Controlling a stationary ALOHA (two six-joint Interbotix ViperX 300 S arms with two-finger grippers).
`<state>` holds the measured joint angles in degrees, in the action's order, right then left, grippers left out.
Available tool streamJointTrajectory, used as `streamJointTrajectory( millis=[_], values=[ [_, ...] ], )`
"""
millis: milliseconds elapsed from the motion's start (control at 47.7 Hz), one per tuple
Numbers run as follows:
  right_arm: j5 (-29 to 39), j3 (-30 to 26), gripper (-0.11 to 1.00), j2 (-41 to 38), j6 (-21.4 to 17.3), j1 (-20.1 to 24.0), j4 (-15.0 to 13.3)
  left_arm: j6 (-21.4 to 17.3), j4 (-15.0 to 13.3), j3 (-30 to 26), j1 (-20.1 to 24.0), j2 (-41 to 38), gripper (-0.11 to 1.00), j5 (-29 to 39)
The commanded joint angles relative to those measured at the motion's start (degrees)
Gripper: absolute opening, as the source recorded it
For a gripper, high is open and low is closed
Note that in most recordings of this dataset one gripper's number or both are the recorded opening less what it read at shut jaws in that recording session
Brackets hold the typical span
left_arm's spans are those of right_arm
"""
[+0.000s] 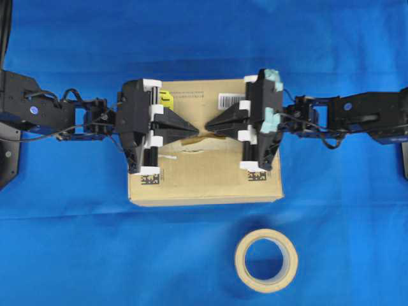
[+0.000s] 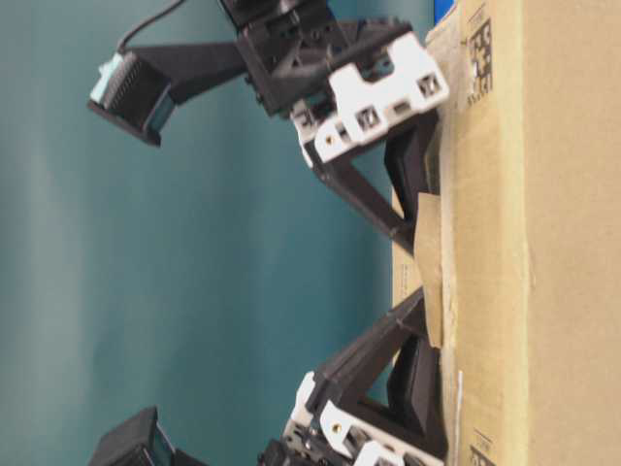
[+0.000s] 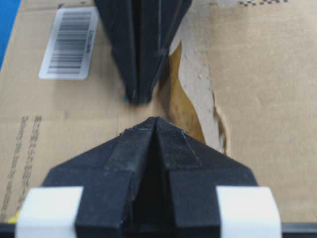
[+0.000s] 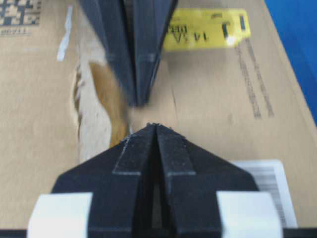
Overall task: Apply tape along the seams of the closed cardboard box to seal it securely.
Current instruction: 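Press down along the taped seam with both grippers toward each other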
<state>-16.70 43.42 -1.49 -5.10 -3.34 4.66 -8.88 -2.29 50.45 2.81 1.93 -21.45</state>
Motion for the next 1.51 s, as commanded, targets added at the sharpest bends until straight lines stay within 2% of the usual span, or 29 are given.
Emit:
streamJointTrajectory(
  millis=[0,210,420,566,797,1091,1238,1489],
  values=[
    [0.70,1.85,0.01,2.11,-0.18,0.18,0.70,0.18,-0.18,1.32,0.53,1.32,0.00,0.53],
    [0.00,3.52,0.01,5.98,-0.09,0.18,0.70,0.53,-0.26,1.76,0.70,3.87,0.00,0.53],
    [-1.58,2.11,0.01,8.96,0.88,0.18,0.18,-2.81,0.00,-1.41,-0.62,7.82,0.00,-0.26],
    [-3.16,0.79,0.01,7.91,1.05,0.18,-0.09,-4.39,0.09,-3.96,-2.29,6.33,0.00,-0.88],
    [-2.99,-2.90,0.01,3.78,1.14,0.53,-0.09,-3.96,0.00,-5.45,-4.31,2.90,0.00,-0.79],
    [-3.08,-6.50,0.01,-1.85,1.14,3.08,-0.35,-2.11,0.00,-5.27,-4.31,0.00,0.00,-0.97],
    [-2.99,-5.62,0.01,-3.25,0.35,3.34,0.26,-1.41,0.00,-5.01,-4.31,-1.23,0.00,-0.97],
    [-2.90,-1.58,0.01,-3.08,0.18,4.48,2.90,0.00,0.00,-3.25,-4.22,-1.41,0.00,-0.97]
  ],
)
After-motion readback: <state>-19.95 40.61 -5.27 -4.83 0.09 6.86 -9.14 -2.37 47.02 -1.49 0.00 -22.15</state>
